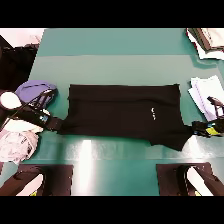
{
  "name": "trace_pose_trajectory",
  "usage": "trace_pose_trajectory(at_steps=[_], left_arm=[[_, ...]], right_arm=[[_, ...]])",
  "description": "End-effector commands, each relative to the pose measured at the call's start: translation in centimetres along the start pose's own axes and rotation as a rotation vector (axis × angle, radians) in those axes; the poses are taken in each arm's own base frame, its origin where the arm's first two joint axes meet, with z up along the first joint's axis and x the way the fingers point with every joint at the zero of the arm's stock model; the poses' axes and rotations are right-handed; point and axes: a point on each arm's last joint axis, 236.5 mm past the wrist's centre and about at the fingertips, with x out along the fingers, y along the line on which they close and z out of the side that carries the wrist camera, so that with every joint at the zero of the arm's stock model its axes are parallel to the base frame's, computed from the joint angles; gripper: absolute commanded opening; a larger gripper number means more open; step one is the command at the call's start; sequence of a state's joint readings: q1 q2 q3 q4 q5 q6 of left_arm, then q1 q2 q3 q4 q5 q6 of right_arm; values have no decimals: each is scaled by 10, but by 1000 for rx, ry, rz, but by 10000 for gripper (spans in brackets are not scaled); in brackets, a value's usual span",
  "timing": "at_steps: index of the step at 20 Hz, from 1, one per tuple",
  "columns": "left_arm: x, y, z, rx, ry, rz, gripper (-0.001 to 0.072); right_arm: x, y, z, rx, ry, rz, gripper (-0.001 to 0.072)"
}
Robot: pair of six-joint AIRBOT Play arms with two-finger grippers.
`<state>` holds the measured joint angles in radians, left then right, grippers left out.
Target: Fold the shirts.
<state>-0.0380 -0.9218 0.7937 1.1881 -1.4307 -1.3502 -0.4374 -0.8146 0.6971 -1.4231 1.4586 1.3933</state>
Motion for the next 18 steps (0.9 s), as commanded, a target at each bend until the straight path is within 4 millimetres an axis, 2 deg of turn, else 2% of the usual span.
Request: trace_pose_trajectory(at_steps=[1,2,4,7,10,13,15,18], left_arm=[[-15,-24,-26,11,48,-69,28],[-14,-29,-28,10,55,-90,28],[-15,-27,-14,17,-3,-80,28],[-30,-20,39,24,-221,-33,28],[-48,-16,82,28,-367,-5,28],[-52,-8,118,15,-415,8,28],[-49,-1,141,5,-432,16,28],[-34,13,165,-17,-417,25,29]], right_arm=[[-37,0,-6,-6,-99,-44,16],[-45,8,-2,-12,-139,-21,16],[-61,22,13,-23,-234,26,16],[-79,37,45,-32,-343,80,16],[-81,44,69,-63,-322,92,16],[-82,65,106,-137,-334,104,16],[-80,78,130,-167,-342,112,16],[-75,91,163,-173,-339,121,16]])
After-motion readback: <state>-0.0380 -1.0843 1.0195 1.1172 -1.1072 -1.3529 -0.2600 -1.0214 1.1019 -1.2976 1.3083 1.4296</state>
